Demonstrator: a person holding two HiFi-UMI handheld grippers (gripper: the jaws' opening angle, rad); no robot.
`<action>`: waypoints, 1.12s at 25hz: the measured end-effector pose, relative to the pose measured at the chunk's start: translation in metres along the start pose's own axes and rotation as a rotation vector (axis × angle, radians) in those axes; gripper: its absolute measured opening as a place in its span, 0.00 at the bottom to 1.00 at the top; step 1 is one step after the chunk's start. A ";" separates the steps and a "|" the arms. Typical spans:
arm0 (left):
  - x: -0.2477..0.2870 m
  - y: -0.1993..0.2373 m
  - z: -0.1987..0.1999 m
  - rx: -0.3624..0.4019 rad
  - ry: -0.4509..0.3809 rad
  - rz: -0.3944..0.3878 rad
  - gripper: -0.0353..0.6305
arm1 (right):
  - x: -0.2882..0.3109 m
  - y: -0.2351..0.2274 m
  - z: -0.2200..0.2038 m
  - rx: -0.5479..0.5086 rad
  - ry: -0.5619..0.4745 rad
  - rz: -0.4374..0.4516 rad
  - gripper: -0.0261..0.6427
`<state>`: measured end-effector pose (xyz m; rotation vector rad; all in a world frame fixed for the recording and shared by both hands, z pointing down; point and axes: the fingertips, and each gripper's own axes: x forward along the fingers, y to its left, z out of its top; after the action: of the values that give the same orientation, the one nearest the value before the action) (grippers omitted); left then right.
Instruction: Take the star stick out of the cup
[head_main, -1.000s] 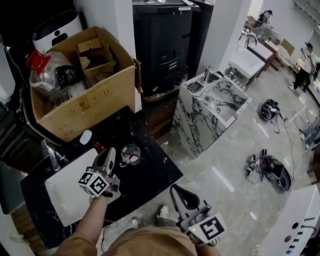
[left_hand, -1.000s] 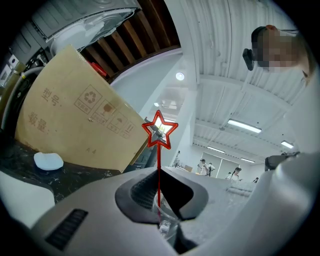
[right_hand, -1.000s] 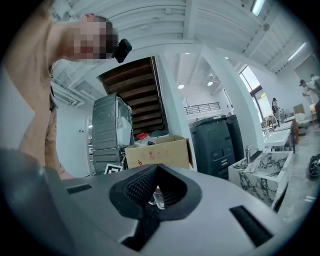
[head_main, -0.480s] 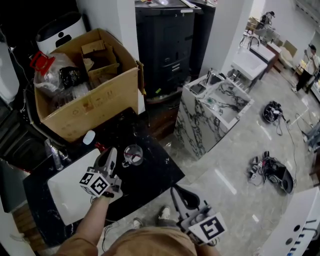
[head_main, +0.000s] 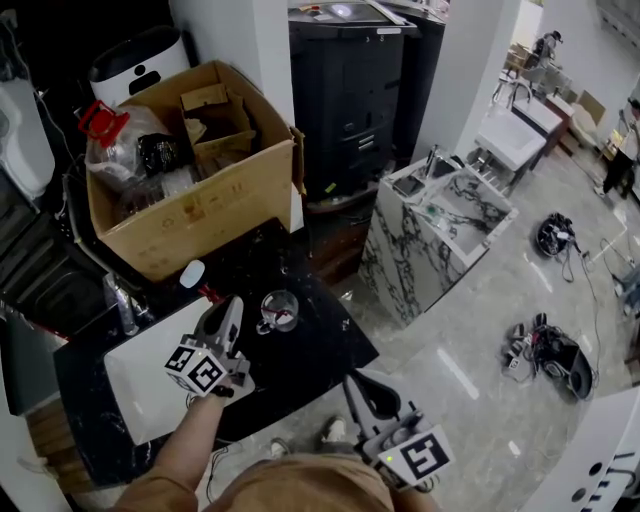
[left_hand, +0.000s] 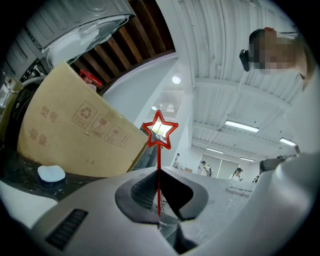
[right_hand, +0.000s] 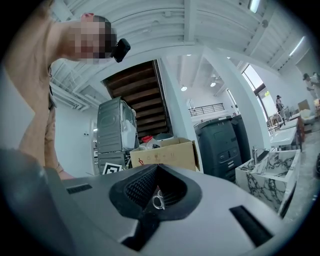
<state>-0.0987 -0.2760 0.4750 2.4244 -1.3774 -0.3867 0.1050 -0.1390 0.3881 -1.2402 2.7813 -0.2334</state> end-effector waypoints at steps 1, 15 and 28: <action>-0.002 -0.001 0.002 0.005 -0.004 -0.001 0.06 | 0.001 0.001 0.000 -0.001 0.000 0.005 0.04; -0.038 -0.012 0.038 0.039 -0.068 0.014 0.06 | 0.020 0.026 -0.003 0.015 -0.002 0.104 0.04; -0.074 -0.021 0.060 0.071 -0.119 0.029 0.06 | 0.031 0.048 -0.005 0.026 0.010 0.171 0.04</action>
<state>-0.1428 -0.2105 0.4173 2.4711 -1.4983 -0.4902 0.0488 -0.1298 0.3845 -0.9910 2.8625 -0.2621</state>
